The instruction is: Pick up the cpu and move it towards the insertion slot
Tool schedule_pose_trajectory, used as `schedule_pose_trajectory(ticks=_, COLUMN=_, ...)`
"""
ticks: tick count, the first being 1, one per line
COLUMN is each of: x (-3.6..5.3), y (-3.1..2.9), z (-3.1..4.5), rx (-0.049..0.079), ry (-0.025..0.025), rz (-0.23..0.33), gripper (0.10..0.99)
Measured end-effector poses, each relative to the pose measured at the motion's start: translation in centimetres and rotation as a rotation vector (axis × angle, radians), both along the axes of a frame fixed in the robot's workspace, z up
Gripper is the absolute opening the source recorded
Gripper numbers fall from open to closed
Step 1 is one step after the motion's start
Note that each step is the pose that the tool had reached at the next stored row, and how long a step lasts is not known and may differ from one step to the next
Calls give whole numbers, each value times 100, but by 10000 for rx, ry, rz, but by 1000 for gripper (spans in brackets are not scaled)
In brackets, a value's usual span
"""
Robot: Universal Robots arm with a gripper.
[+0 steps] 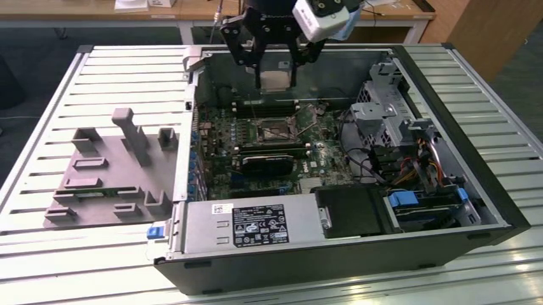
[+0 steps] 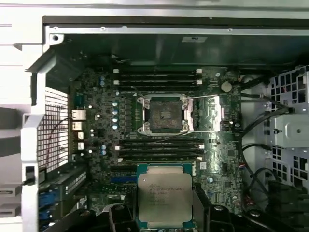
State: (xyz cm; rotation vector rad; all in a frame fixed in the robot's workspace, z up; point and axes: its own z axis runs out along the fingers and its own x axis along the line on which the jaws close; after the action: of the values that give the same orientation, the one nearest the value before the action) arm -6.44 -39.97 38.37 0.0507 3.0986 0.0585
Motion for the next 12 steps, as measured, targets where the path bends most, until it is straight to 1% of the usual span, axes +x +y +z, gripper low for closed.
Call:
schedule_pose_trajectory(ticks=4, x=180, y=0, z=-1, rx=1, ry=6, rz=0, gripper=541)
schedule_pose_trajectory(ticks=6, x=245, y=0, z=-2, rx=1, ry=8, rz=1, gripper=541)
schedule_pose_trajectory(ticks=8, x=293, y=2, z=-6, rx=1, ry=9, rz=-1, gripper=541)
schedule_pose_trajectory(ticks=12, x=356, y=20, z=-19, rx=0, ry=10, rz=-21, gripper=541)
